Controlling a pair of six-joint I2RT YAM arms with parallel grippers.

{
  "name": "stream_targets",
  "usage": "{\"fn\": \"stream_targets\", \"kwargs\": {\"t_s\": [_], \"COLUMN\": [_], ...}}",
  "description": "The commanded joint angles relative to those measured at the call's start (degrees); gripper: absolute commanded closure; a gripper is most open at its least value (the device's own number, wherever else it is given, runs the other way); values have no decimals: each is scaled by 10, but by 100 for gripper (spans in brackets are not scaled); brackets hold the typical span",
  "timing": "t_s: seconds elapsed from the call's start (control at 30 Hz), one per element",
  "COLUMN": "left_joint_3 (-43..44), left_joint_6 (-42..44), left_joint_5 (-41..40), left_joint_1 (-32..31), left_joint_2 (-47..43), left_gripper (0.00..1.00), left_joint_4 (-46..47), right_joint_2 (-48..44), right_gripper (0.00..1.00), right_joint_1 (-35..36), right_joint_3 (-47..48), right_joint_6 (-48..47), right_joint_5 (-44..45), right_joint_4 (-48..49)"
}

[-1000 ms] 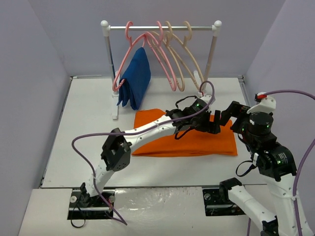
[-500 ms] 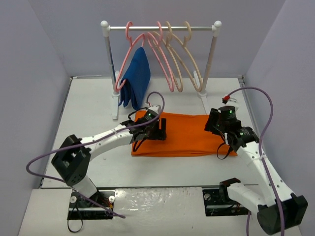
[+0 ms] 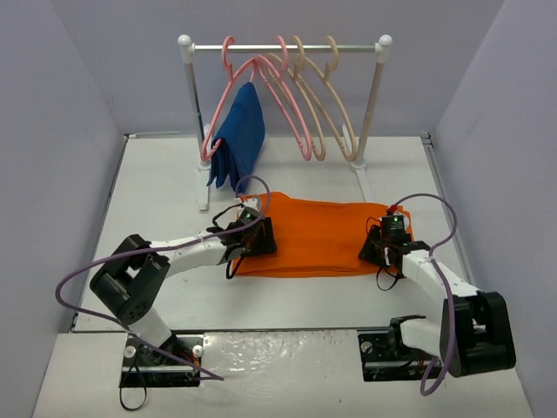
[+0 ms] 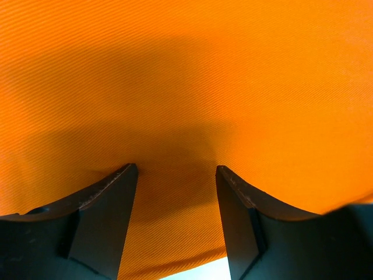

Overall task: Place the trousers on the hanger
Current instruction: Fold the trousers at the center of the board.

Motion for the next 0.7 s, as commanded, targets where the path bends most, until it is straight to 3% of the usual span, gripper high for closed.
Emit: {"fn": "stream_targets", "kwargs": {"t_s": [0.0, 0.2, 0.37, 0.53, 0.67], "left_joint_3": [-86, -144, -163, -115, -62], "left_joint_6": [-75, -100, -97, -31, 39], "left_joint_5": [0, -30, -78, -70, -17], "left_joint_1": [15, 37, 60, 77, 80], "left_joint_2": [-64, -204, -353, -378, -298], "left_gripper": [48, 49, 49, 48, 48], "left_joint_4": [-66, -153, -230, -222, -157], "right_joint_2": [49, 56, 15, -37, -24], "right_gripper": [64, 64, 62, 56, 54], "right_joint_1": [86, 203, 232, 224, 141], "right_joint_3": [0, -26, 0, 88, 175], "right_joint_6": [66, 133, 139, 94, 40], "right_joint_5": [-2, 5, -9, 6, -38], "right_joint_4": [65, 105, 86, 34, 31]}}
